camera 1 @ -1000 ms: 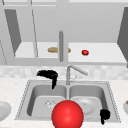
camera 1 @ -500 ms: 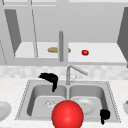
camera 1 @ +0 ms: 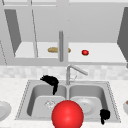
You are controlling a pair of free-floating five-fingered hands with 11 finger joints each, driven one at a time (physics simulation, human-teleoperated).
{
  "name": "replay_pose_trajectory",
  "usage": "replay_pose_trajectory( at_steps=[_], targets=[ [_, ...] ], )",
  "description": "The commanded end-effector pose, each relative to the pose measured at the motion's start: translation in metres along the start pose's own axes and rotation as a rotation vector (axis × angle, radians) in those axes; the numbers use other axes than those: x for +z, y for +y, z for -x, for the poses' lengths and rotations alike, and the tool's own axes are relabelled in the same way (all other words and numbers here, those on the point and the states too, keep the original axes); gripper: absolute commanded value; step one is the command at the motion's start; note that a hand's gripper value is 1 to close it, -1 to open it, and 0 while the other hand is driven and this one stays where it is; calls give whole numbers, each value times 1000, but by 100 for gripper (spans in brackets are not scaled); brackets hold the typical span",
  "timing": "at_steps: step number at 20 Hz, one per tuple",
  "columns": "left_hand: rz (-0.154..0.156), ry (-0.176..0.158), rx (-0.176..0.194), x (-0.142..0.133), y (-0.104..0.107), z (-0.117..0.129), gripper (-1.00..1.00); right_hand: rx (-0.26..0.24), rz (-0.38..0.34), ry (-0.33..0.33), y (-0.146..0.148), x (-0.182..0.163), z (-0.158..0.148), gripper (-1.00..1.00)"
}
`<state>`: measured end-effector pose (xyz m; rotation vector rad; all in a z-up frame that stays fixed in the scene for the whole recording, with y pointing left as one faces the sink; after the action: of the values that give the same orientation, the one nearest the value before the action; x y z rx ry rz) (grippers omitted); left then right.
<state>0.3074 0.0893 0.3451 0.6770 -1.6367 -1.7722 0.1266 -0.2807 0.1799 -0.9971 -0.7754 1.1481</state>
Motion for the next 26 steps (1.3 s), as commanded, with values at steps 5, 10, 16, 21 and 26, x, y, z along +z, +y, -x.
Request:
replay_pose_trajectory(
  at_steps=[5,10,16,21,26],
  targets=[
    [14,-171,-23,-1,-27,1,-100,0,0,0,0,0,0,0],
    [18,-234,-20,-2,-46,3,-100,0,0,0,0,0,0,0],
    [36,-303,1,0,-70,9,-100,0,0,0,0,0,0,0],
    [51,-308,50,16,-74,6,-100,0,0,0,0,0,0,0],
    [31,-293,39,43,-88,-4,-100,0,0,0,0,0,0,0]
  ],
)
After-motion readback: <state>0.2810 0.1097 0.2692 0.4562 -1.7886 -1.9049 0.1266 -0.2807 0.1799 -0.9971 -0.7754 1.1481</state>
